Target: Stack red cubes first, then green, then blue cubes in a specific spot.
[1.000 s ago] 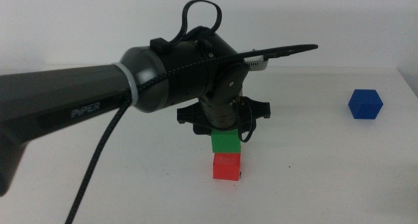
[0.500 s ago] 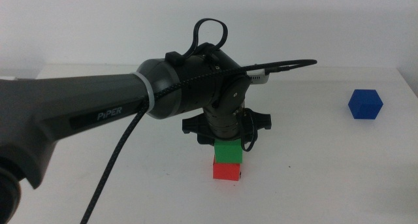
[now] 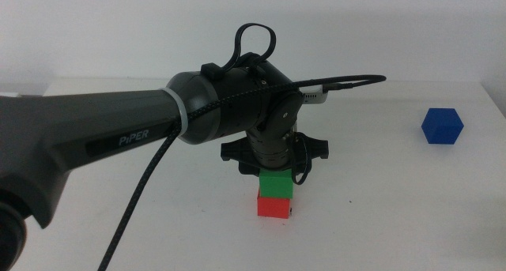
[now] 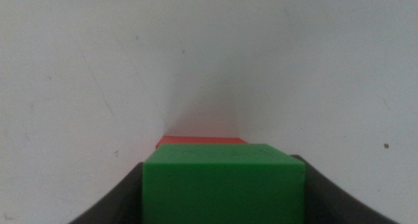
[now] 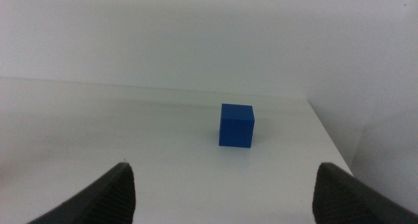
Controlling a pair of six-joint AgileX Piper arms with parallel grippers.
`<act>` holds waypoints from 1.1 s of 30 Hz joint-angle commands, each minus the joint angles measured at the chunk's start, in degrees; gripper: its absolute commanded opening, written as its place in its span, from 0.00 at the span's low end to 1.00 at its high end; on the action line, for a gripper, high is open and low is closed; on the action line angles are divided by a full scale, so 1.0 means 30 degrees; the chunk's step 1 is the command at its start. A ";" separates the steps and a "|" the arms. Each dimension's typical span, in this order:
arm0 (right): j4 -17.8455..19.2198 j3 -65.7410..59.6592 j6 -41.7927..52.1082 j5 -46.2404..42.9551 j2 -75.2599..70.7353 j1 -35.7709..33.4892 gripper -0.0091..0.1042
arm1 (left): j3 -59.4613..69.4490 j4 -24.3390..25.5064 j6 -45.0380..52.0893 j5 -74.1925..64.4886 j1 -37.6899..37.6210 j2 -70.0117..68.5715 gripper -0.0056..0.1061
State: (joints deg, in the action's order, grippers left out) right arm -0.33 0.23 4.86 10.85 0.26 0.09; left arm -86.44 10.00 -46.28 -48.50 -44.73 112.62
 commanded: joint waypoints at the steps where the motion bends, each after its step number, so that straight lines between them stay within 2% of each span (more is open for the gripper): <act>1: 0.0111 -0.0075 0.0030 -0.0255 -0.0088 0.0165 0.90 | 0.0028 0.0249 0.0158 -0.0011 0.0063 0.0062 0.49; 2: 0.0111 -0.0075 0.0030 -0.0255 -0.0088 0.0165 0.90 | 0.0028 0.0296 0.0488 0.0078 0.0063 0.0062 0.59; 3: 0.0111 -0.0075 0.0030 -0.0255 -0.0088 0.0165 0.90 | 0.0028 0.0385 0.0575 0.0114 0.0063 0.0062 0.64; 8: 0.0111 -0.0075 0.0030 -0.0255 -0.0088 0.0165 0.90 | -0.0010 0.0691 0.0962 0.0114 0.0063 -0.0560 0.83; 10: 0.0111 -0.0075 0.0030 -0.0255 -0.0088 0.0165 0.90 | -0.0010 0.0783 0.1003 0.0122 0.0063 -0.1513 0.86; 14: 0.0111 -0.0075 0.0030 -0.0255 -0.0088 0.0165 0.90 | -0.0010 0.1077 0.2381 -0.0221 0.0063 -0.4684 0.86; 19: 0.0111 -0.0075 0.0030 -0.0255 -0.0088 0.0165 0.90 | 0.0884 0.1282 0.8586 -0.1902 0.0108 -1.0223 0.86; 26: 0.0111 -0.0075 0.0030 -0.0255 -0.0088 0.0165 0.90 | 0.6156 -0.2688 1.3876 -0.1038 0.0782 -2.0159 0.86; 30: 0.0111 -0.0075 0.0030 -0.0255 -0.0088 0.0165 0.90 | 0.6283 -0.5047 1.5173 -0.1955 0.0828 -2.1974 0.86; 33: 0.0111 -0.0075 0.0030 -0.0255 -0.0088 0.0165 0.90 | 0.6283 -0.5880 1.5425 -0.2050 0.0828 -2.2261 0.86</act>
State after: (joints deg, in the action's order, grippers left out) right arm -0.33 0.23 4.86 10.85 0.26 0.09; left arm -67.99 -5.63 -0.98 -54.44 -42.31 46.21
